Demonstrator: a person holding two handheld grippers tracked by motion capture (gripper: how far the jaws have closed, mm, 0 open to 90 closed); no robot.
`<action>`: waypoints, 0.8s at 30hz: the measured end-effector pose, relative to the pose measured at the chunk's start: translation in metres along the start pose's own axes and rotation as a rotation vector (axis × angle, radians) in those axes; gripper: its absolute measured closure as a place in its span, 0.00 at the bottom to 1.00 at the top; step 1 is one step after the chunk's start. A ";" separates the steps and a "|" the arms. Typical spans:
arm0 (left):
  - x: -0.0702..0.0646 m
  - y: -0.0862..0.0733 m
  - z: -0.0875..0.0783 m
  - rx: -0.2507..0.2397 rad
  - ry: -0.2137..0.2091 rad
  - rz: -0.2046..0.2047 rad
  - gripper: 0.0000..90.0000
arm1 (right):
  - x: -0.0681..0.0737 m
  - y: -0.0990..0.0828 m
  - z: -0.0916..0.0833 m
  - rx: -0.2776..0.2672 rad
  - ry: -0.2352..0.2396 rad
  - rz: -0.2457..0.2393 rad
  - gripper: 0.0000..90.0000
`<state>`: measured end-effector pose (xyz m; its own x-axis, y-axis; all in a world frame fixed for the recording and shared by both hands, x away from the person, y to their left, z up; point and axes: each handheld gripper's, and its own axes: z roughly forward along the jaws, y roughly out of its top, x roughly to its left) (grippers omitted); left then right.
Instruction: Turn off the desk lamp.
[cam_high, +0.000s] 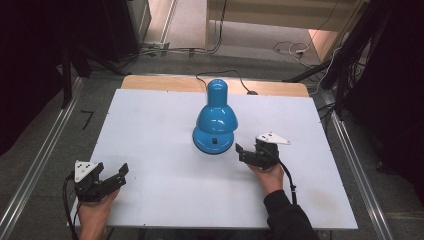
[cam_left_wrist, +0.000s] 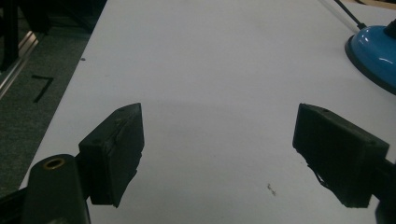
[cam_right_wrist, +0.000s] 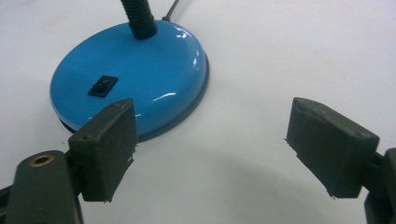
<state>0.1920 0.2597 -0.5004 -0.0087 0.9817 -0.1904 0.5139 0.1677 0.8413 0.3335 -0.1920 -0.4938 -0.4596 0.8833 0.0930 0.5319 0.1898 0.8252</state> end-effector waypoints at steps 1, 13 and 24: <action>0.000 0.000 0.000 0.000 0.000 -0.001 0.19 | -0.002 -0.001 -0.001 -0.002 -0.003 -0.001 0.17; -0.001 0.000 0.000 0.000 -0.002 0.003 0.19 | -0.017 -0.006 -0.017 0.008 -0.039 -0.018 0.16; -0.001 0.000 0.000 0.003 -0.001 0.006 0.19 | -0.032 -0.012 -0.030 0.020 -0.056 -0.006 0.16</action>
<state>0.1924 0.2586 -0.5003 -0.0045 0.9825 -0.1860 0.5164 0.1616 0.8410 0.3202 -0.2351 -0.4894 -0.4226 0.9046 0.0562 0.5438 0.2035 0.8142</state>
